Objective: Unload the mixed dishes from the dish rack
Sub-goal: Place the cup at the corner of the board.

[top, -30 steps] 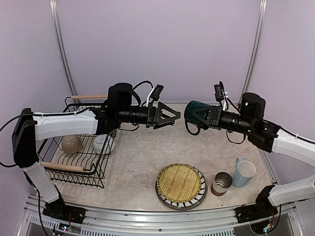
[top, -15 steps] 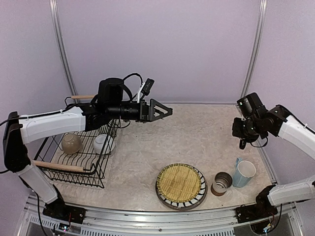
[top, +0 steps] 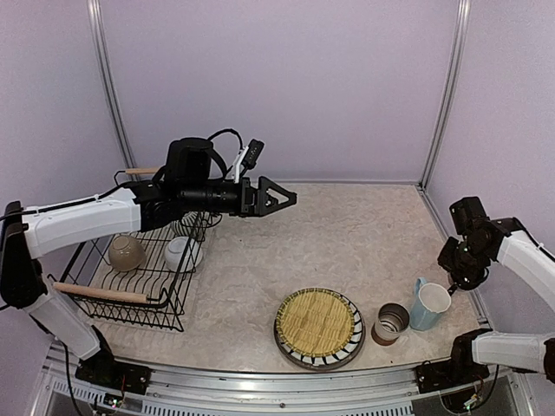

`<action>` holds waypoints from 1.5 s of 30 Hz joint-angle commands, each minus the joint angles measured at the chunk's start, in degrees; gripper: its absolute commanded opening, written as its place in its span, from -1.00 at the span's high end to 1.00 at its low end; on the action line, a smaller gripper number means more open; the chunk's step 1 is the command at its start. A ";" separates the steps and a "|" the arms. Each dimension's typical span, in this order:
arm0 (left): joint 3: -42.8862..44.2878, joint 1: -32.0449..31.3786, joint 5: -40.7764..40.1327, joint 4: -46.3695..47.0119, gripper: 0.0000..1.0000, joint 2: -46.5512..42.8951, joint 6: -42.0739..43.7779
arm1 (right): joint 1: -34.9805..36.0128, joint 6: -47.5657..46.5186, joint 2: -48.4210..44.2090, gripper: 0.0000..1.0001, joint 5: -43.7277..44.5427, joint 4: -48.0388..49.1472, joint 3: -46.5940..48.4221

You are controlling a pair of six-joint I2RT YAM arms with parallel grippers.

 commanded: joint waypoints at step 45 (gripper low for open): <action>2.07 35.65 -22.84 -53.53 -0.97 -10.06 2.70 | -6.26 -6.14 -3.40 -0.86 -4.20 4.10 -4.58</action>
